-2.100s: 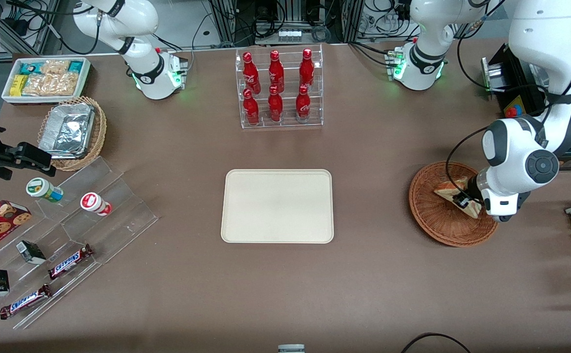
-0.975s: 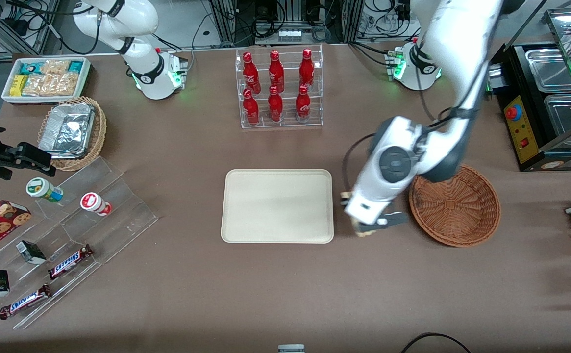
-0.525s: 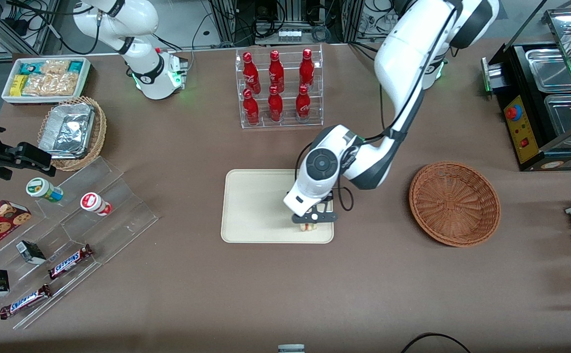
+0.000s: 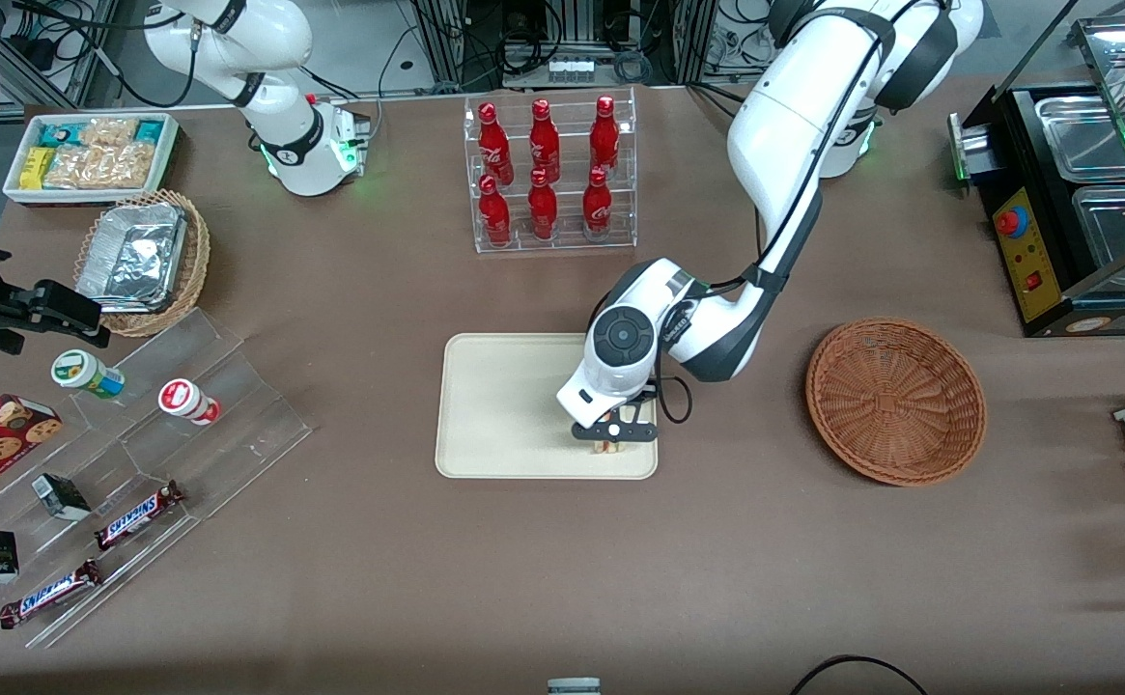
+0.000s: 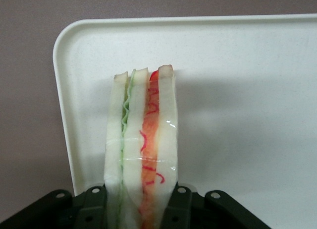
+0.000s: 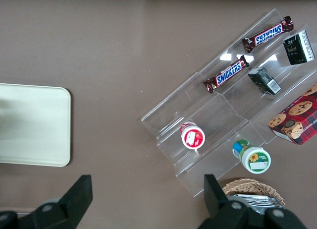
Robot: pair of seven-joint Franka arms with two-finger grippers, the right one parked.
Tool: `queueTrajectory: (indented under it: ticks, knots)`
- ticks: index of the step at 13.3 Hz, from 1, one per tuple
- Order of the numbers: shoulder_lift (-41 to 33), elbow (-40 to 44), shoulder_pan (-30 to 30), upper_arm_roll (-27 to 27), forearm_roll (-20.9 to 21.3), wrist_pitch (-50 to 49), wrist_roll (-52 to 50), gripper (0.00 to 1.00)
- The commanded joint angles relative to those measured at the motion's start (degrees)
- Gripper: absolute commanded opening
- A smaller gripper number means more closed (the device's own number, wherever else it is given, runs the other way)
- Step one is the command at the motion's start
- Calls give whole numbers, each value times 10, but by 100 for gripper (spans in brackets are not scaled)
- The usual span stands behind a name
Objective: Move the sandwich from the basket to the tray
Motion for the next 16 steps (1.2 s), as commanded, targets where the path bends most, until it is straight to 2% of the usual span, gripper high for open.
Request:
queueTrajectory:
  ticks: [1, 3, 4, 5, 6, 8, 11, 13, 16]
  knots:
    - [13, 17, -2, 3, 10, -8, 0, 38]
    - [19, 19, -2, 3, 10, -7, 5, 41]
    - [19, 19, -2, 3, 10, -7, 6, 52]
    - [18, 20, -2, 3, 10, -7, 3, 72]
    - [14, 20, -1, 3, 10, -7, -1, 85]
    - [-7, 33, 3, 3, 7, -14, -3, 99]
    - [-89, 28, 47, 7, 5, -124, 0, 100]
    - [-152, 26, 95, 7, 3, -155, 0, 100]
    - [-229, -25, 155, 7, 5, -194, 7, 100]
